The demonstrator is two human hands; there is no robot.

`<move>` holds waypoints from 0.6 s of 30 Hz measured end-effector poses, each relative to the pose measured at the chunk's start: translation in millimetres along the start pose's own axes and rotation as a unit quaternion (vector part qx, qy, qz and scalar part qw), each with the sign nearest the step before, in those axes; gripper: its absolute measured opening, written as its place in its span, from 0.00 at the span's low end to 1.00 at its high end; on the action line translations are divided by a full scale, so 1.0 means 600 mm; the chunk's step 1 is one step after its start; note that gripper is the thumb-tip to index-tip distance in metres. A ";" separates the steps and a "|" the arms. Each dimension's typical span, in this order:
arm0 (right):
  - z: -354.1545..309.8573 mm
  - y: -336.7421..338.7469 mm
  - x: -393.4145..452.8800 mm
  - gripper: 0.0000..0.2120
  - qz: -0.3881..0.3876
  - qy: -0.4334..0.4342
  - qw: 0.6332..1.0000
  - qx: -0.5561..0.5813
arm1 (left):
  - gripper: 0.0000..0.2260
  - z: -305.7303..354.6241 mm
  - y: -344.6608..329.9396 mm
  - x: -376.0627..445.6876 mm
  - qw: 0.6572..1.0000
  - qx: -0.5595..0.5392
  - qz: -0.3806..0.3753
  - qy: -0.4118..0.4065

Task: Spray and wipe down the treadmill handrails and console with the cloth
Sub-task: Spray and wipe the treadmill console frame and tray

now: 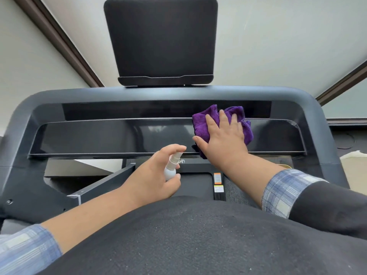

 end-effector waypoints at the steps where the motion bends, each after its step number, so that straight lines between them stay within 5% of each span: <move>1: -0.015 0.003 0.000 0.41 -0.001 0.000 1.000 -0.001 | 0.33 -0.007 0.013 -0.006 1.000 0.001 -0.002 0.004; 18: -0.379 0.060 0.030 0.39 0.007 0.040 0.999 -0.012 | 0.28 -0.134 0.278 -0.145 0.997 -0.014 0.060 0.039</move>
Point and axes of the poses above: each hand's wrist, its own x-axis towards the middle knuckle, its own y-axis out of the back of the hand, z = x × y, the point moved 9 cm from there along x, towards the middle knuckle, and after that the axes turned 14 degrees about -x, right-handed, at the moved point
